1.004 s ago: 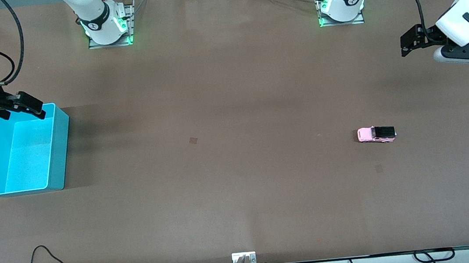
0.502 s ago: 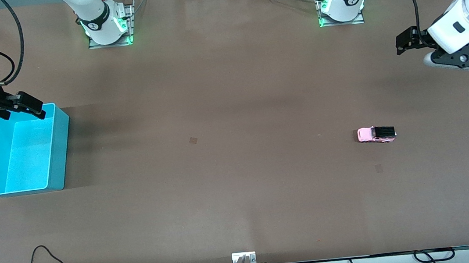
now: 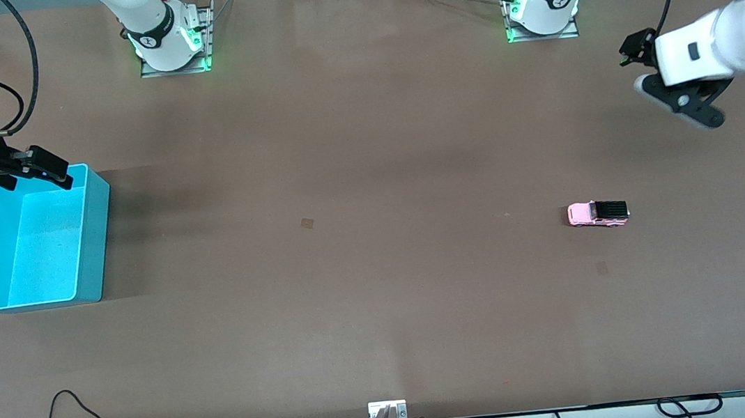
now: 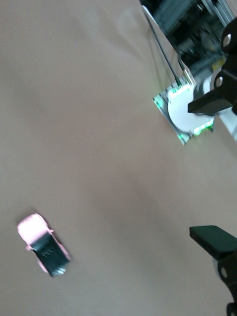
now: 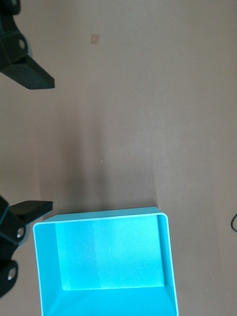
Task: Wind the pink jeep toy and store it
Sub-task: 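Lower the left gripper down over the pink toy jeep, then close the left gripper on the pink jeep's roof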
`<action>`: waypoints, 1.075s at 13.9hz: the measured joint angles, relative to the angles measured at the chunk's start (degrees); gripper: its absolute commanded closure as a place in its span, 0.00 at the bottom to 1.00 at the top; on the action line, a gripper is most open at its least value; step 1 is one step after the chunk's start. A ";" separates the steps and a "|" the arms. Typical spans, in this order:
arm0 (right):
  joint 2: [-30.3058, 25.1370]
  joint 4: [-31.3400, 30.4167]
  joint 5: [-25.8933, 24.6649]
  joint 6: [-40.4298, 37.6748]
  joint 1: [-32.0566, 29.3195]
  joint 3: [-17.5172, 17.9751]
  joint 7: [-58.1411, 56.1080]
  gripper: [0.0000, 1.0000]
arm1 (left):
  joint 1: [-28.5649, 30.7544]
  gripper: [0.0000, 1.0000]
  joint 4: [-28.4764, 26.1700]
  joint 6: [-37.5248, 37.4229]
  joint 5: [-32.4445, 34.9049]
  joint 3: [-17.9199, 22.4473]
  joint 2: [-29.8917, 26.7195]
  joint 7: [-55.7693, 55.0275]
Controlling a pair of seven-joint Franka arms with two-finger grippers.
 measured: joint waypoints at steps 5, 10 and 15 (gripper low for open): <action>0.01 -0.03 0.00 0.06 0.00 0.00 0.00 0.00 | 0.25 0.00 -2.84 13.68 4.55 0.04 5.94 21.10; 0.01 -0.05 0.00 0.12 -0.01 0.00 0.00 0.00 | 0.93 0.00 -13.97 37.28 8.06 0.19 7.91 32.72; 0.01 -0.05 0.00 0.16 -0.01 0.00 -0.01 0.00 | 3.71 0.00 -20.48 56.30 8.67 0.25 14.28 44.97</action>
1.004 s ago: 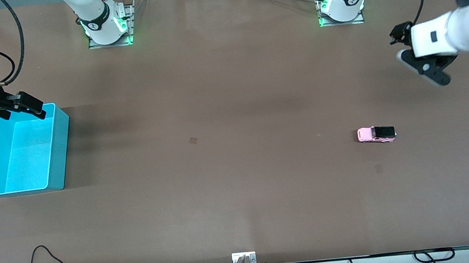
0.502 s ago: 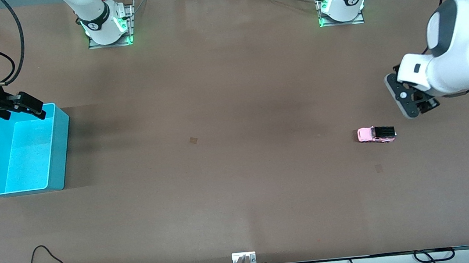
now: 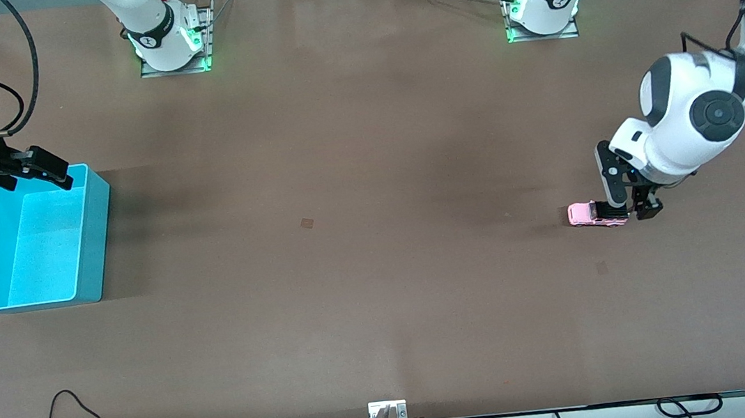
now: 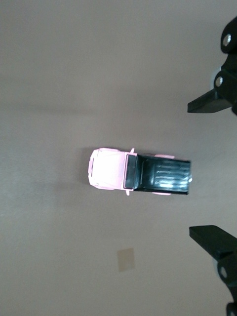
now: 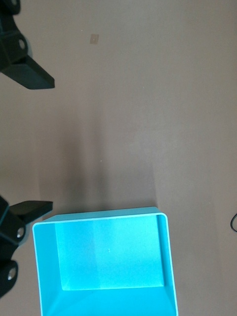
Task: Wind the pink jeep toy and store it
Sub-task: 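Close the left gripper on the pink jeep's roof, then press the jeep down and drag it backward with the left gripper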
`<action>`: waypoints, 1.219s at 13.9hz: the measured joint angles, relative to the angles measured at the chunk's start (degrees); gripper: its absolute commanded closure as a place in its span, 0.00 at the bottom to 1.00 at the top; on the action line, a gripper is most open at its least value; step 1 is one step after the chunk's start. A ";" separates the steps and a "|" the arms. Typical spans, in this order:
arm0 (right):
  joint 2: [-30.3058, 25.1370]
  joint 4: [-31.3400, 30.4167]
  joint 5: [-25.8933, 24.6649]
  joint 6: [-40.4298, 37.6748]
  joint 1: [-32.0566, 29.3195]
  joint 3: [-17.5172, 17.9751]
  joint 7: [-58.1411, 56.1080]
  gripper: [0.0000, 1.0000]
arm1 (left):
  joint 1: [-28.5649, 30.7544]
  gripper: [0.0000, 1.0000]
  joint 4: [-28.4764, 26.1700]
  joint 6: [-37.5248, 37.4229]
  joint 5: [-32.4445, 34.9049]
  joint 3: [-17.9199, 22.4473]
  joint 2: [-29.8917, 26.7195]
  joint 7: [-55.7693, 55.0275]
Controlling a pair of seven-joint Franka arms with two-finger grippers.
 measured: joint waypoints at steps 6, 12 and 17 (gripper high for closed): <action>0.00 0.00 0.00 0.03 0.00 0.00 0.00 0.00 | 0.27 0.00 -1.32 8.78 0.02 -0.01 6.90 2.59; 0.00 0.00 0.00 0.05 0.00 0.00 0.00 0.00 | 0.74 0.58 -1.34 10.77 0.02 -0.02 8.73 2.89; 0.00 0.00 0.00 0.05 0.00 0.00 0.00 0.00 | 0.71 0.85 -1.15 11.16 0.02 -0.08 8.83 3.09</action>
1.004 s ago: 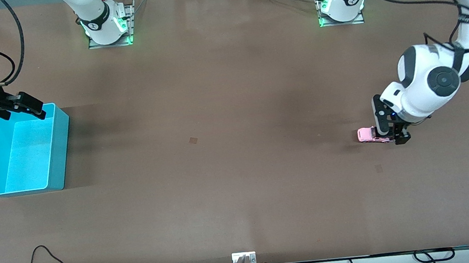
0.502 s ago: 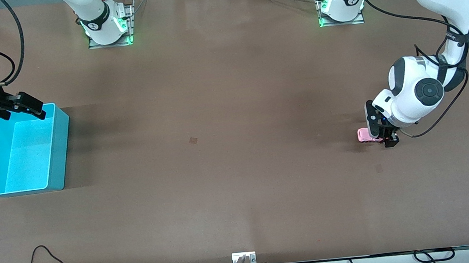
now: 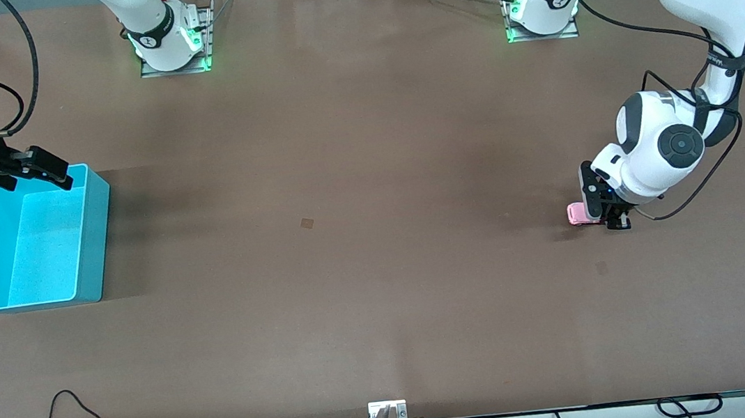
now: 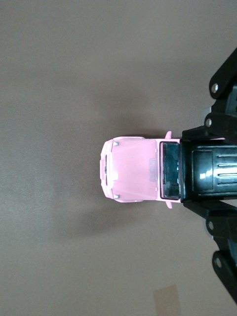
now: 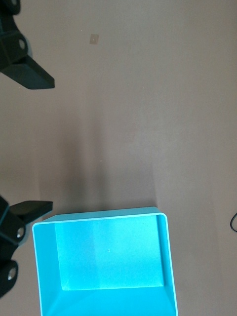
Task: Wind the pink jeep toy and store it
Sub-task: 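Press the jeep down and drag it backward with the left gripper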
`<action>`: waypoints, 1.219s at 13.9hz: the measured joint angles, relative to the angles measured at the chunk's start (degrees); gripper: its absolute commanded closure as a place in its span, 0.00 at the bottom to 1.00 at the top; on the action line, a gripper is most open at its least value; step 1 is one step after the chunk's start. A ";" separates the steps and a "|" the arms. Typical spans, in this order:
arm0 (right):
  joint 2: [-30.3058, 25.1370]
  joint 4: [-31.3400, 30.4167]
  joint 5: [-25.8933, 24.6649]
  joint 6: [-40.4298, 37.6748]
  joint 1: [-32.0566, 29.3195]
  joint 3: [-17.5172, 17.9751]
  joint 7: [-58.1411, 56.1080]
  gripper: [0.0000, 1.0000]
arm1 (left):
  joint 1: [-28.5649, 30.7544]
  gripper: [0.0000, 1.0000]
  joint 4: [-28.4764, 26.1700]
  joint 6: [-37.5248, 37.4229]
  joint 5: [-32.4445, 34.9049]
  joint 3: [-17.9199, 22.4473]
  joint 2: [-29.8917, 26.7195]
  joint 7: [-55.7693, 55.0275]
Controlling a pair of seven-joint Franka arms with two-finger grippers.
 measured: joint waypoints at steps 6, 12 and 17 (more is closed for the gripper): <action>0.00 0.00 0.00 0.00 0.00 0.00 0.00 0.00 | 0.18 0.87 0.01 -0.15 0.00 0.05 0.02 0.12; 0.00 0.00 0.00 0.00 -0.01 0.00 0.00 0.00 | 10.06 0.87 3.40 -0.86 0.00 0.41 2.09 10.47; 0.00 -0.01 0.00 0.00 -0.01 0.00 0.00 0.00 | 16.53 0.87 6.22 -0.68 0.00 0.25 3.86 16.50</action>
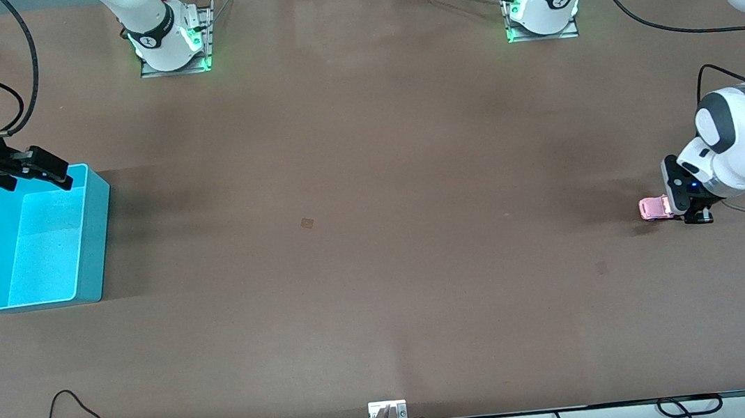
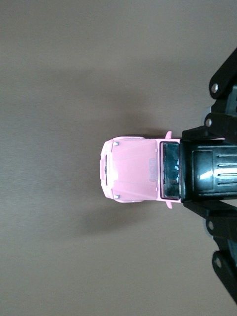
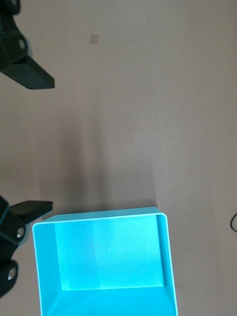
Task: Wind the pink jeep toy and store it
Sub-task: 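Press the jeep down and drag it backward with the left gripper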
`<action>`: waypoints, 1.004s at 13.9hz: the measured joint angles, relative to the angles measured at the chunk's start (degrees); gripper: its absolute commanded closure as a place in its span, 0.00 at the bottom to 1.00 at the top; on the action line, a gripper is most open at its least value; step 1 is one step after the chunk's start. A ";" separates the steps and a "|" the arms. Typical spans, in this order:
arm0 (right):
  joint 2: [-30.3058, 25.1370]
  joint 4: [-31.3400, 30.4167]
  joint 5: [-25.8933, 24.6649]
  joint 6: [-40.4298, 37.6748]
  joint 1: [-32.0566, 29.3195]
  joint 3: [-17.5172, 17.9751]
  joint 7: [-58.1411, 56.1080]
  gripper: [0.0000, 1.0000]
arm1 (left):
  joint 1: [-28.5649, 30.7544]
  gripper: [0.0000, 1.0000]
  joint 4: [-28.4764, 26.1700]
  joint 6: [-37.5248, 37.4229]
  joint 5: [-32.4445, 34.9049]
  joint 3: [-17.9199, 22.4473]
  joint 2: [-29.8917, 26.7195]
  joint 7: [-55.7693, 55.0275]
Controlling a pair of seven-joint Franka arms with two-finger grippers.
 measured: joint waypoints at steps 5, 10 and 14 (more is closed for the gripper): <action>0.00 0.00 0.00 0.00 0.00 0.00 0.00 0.00 | 1.67 0.86 0.63 0.17 0.00 -0.02 0.41 0.33; 0.00 0.00 0.00 0.00 0.00 0.00 0.00 0.00 | 2.36 0.38 0.72 0.46 0.00 0.01 0.50 0.34; 0.00 0.00 0.00 0.00 0.00 0.00 0.00 0.00 | 2.55 0.00 0.73 -0.01 0.03 0.10 2.00 2.67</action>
